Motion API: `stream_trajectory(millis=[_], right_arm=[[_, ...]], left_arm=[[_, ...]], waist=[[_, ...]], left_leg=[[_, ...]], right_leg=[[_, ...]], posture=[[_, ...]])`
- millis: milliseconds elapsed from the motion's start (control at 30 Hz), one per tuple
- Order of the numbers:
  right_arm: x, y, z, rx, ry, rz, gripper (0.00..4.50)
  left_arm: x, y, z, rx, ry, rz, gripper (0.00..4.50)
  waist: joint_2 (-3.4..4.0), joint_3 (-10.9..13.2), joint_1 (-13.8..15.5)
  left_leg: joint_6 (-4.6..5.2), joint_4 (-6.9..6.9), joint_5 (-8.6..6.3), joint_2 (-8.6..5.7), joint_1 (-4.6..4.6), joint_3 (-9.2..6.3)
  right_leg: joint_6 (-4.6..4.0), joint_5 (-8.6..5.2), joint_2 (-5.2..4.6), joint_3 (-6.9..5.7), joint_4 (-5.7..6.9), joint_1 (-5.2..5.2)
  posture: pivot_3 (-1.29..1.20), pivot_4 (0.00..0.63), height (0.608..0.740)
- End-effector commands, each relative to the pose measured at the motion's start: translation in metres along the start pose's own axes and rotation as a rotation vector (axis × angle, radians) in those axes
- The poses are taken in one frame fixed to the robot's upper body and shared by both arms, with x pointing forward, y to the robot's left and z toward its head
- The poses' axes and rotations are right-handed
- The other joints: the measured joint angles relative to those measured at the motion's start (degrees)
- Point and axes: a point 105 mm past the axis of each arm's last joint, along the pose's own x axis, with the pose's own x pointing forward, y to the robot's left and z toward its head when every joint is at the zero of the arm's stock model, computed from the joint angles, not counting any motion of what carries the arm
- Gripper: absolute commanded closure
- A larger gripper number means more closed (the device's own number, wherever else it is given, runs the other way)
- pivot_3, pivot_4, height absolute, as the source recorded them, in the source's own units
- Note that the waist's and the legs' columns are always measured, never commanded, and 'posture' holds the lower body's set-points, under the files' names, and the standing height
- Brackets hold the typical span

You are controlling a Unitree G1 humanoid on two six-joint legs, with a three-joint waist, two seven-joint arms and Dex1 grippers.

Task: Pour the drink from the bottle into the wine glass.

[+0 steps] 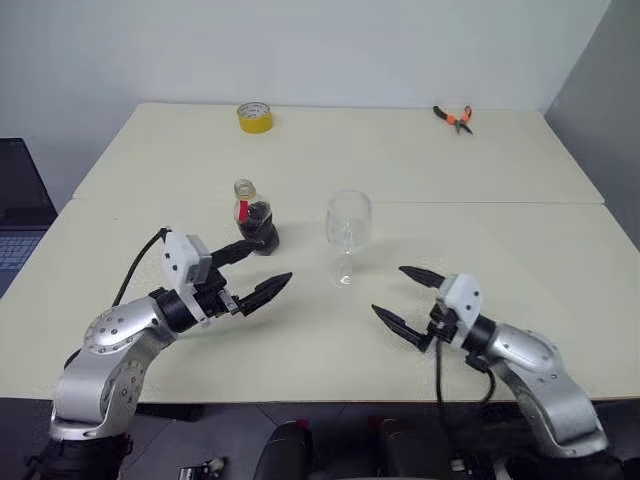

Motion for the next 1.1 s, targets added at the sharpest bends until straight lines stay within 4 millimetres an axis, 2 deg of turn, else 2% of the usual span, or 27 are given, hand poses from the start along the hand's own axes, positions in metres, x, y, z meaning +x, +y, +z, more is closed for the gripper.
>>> stream_trajectory(millis=[33,133,300,500,667,733,900,1100], right_arm=[[-0.015,0.004,0.032,0.004,-0.068,0.055,0.02],[-0.02,0.003,0.041,0.016,-0.067,0.071,0.02],[-0.019,0.004,0.052,0.031,-0.08,0.104,0.02],[-0.008,0.01,0.066,0.009,-0.123,0.131,0.02],[-0.006,0.014,0.067,-0.004,-0.113,0.136,0.02],[-0.005,0.015,0.068,-0.007,-0.114,0.134,0.02],[-0.005,0.016,0.071,-0.029,-0.117,0.126,0.02],[-0.006,0.016,0.073,-0.032,-0.12,0.116,0.02]], left_arm=[[-0.006,0.004,0.018,0.054,-0.071,0.103,0.0],[-0.013,0.016,0.019,0.073,-0.092,0.211,0.0],[-0.02,0.04,0.008,0.132,-0.034,0.393,0.0],[0.003,0.065,-0.019,0.113,0.058,0.495,0.0],[0.017,0.083,-0.025,0.13,0.063,0.532,0.0],[0.022,0.086,-0.027,0.138,0.066,0.523,0.0],[0.049,0.082,-0.03,0.158,0.071,0.436,0.0],[0.061,0.08,-0.032,0.153,0.067,0.398,0.0]], waist=[[-0.01,0.0,0.0],[-0.01,0.0,0.0],[-0.02,0.0,0.1],[-0.05,0.0,0.4],[-0.09,0.0,1.0],[-0.1,0.0,1.0],[-0.1,0.0,1.3],[-0.1,0.0,1.3]], left_leg=[[0.0,0.01,0.0,-0.01,0.0,0.0],[0.0,-0.01,0.0,0.0,0.03,-0.02],[0.0,0.0,0.0,-0.02,0.02,-0.02],[0.01,0.02,0.0,-0.04,0.01,-0.02],[0.0,0.02,0.0,-0.04,-0.04,-0.01],[0.0,0.02,0.0,-0.03,-0.04,0.01],[0.0,0.04,0.0,-0.04,-0.03,-0.03],[-0.01,0.04,0.0,-0.03,-0.05,0.0]], right_leg=[[0.0,0.0,-0.01,0.01,-0.01,0.01],[0.0,0.0,0.0,-0.03,-0.03,0.05],[0.0,0.0,0.02,-0.03,-0.04,0.04],[0.01,0.0,0.02,-0.06,-0.03,0.04],[0.01,0.0,0.02,-0.06,-0.09,0.01],[0.01,0.01,0.02,-0.03,-0.09,-0.01],[0.02,0.01,0.02,-0.1,-0.04,0.01],[0.02,0.01,0.02,-0.06,-0.06,0.0]], posture=[[0.0,0.15,0.74],[0.0,0.15,0.74],[0.0,0.15,0.74],[0.0,0.15,0.74],[0.0,0.15,0.74],[0.0,0.15,0.74],[0.0,0.15,0.74],[0.0,0.15,0.74]])
